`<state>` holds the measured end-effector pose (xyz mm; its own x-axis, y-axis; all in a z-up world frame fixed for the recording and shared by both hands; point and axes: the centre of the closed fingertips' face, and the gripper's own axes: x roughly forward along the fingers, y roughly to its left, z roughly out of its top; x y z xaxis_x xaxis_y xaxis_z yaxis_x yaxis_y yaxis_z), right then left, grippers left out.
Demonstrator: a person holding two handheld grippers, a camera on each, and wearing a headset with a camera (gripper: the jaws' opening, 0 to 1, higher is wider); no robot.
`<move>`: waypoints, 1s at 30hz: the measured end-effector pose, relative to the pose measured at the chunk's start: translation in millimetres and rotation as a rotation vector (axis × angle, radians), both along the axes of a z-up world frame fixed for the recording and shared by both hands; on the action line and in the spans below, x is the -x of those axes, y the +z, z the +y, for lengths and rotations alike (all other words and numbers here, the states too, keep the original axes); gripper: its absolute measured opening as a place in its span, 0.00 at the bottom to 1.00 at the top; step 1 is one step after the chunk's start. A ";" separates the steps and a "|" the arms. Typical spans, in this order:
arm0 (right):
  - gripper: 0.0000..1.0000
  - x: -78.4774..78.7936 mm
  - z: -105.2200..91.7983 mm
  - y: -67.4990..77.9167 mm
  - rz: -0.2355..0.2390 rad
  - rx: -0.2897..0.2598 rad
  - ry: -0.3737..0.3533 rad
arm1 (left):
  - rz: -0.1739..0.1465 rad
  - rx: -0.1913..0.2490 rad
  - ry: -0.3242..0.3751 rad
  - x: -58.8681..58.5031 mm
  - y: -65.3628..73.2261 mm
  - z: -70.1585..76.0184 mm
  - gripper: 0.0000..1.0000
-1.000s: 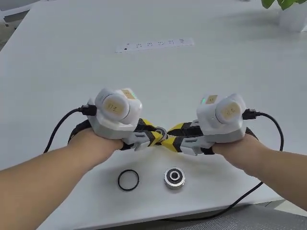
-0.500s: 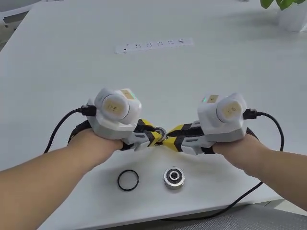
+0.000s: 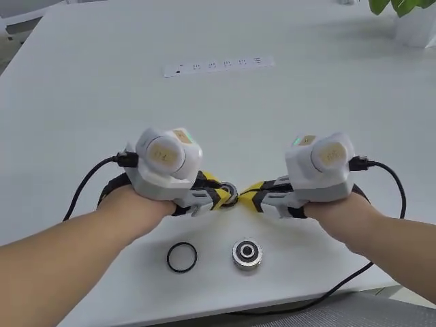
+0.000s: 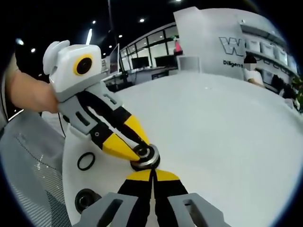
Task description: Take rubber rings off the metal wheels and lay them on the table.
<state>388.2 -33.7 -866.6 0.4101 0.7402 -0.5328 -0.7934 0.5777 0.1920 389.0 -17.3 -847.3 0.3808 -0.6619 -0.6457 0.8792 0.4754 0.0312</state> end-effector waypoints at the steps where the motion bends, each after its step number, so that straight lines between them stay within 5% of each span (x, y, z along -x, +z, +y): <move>1: 0.00 -3.1 -3.4 2.0 0.025 -0.036 -0.043 | 0.000 -0.001 0.000 -0.3 -0.2 0.1 0.13; 5: 0.00 -9.0 -11.4 9.0 0.073 -0.133 -0.111 | 0.001 -0.003 0.000 -0.7 -0.6 0.4 0.13; 10: 0.02 10.6 2.1 8.8 0.025 -0.083 0.005 | 0.001 -0.004 -0.002 -1.4 -1.0 0.4 0.13; 12: 0.14 11.4 6.7 9.3 -0.006 -0.055 0.044 | 0.002 -0.005 -0.001 -1.8 -1.3 0.5 0.13; 18: 0.25 10.5 14.9 9.1 -0.063 -0.013 0.090 | 0.001 -0.004 0.004 -2.3 -1.6 0.6 0.13; 30: 0.21 6.5 18.3 5.8 -0.103 0.038 0.105 | 0.002 -0.001 0.009 -2.4 -2.0 0.3 0.13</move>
